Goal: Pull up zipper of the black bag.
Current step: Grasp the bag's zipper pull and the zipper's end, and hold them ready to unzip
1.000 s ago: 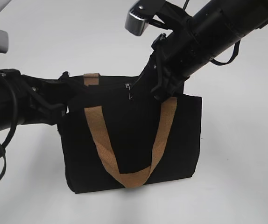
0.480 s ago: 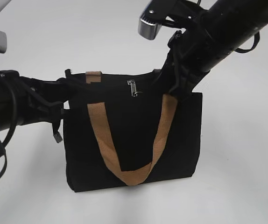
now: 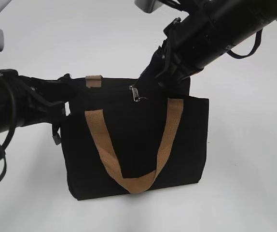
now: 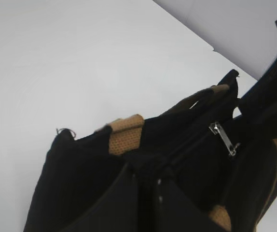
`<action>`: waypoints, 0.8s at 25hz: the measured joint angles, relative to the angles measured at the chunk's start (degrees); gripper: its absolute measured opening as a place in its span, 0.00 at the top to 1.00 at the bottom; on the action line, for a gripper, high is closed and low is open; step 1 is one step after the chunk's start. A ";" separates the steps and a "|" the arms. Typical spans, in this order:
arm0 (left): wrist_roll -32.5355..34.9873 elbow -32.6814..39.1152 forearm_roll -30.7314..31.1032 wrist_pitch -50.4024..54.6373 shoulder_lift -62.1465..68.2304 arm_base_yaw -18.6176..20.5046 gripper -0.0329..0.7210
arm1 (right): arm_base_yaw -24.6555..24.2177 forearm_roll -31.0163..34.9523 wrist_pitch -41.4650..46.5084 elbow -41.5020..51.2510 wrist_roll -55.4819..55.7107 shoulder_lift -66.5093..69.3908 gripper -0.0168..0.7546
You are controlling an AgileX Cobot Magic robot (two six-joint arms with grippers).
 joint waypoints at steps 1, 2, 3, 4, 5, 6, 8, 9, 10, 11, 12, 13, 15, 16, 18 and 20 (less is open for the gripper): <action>0.00 0.00 0.00 0.00 -0.16 0.00 0.96 | 0.00 0.45 -0.05 0.00 -0.14 0.21 0.67; 0.00 0.00 0.00 0.00 -0.33 0.00 0.96 | 0.00 0.64 -0.06 0.00 -0.19 0.43 0.63; 0.00 0.00 0.00 -0.28 -0.44 0.00 0.96 | 0.00 0.71 -0.11 0.00 -0.19 0.63 0.61; 0.00 0.00 0.00 -0.69 -0.59 -0.06 0.96 | 0.00 0.77 -0.11 0.00 -0.21 0.95 0.60; -0.08 0.00 0.00 -1.10 -0.65 -0.06 0.96 | 0.00 0.89 -0.11 0.00 -0.26 1.29 0.61; -0.68 0.00 0.00 -1.69 -0.69 -0.06 0.96 | 0.00 0.89 -0.11 0.00 -0.26 1.47 0.61; -1.65 0.00 0.28 -2.42 -0.77 -0.06 0.96 | 0.06 0.90 -0.17 0.00 -0.49 1.70 0.63; -1.94 0.00 0.36 -2.60 -0.77 -0.06 0.96 | 0.18 0.90 -0.17 0.00 -1.02 1.77 0.64; -2.14 0.00 0.42 -2.77 -0.77 -0.06 0.96 | 0.39 0.90 -0.17 0.00 -1.57 1.83 0.65; -2.25 0.00 0.47 -2.98 -0.77 -0.06 0.96 | 0.58 0.90 -0.17 0.00 -2.17 1.89 0.66; -2.39 0.00 0.47 -3.12 -0.77 -0.06 0.96 | 0.84 0.90 -0.17 0.00 -2.59 2.01 0.67; -2.43 0.00 0.47 -3.41 -0.77 -0.06 0.96 | 1.05 0.90 -0.22 0.00 -2.91 2.08 0.67; -2.61 0.00 0.47 -3.61 -0.77 -0.06 0.96 | 1.31 0.90 -0.22 0.00 -3.11 2.13 0.67; -2.61 0.00 0.47 -3.66 -0.77 -0.06 0.96 | 1.37 0.90 -0.29 0.00 -3.16 2.13 0.67; -2.66 0.00 0.47 -3.73 -0.77 -0.06 0.96 | 1.38 0.90 -0.62 0.00 -3.11 1.60 0.67; -2.66 0.00 0.47 -3.73 -0.77 -0.06 0.96 | 1.48 0.96 -0.68 0.00 -3.02 0.46 0.67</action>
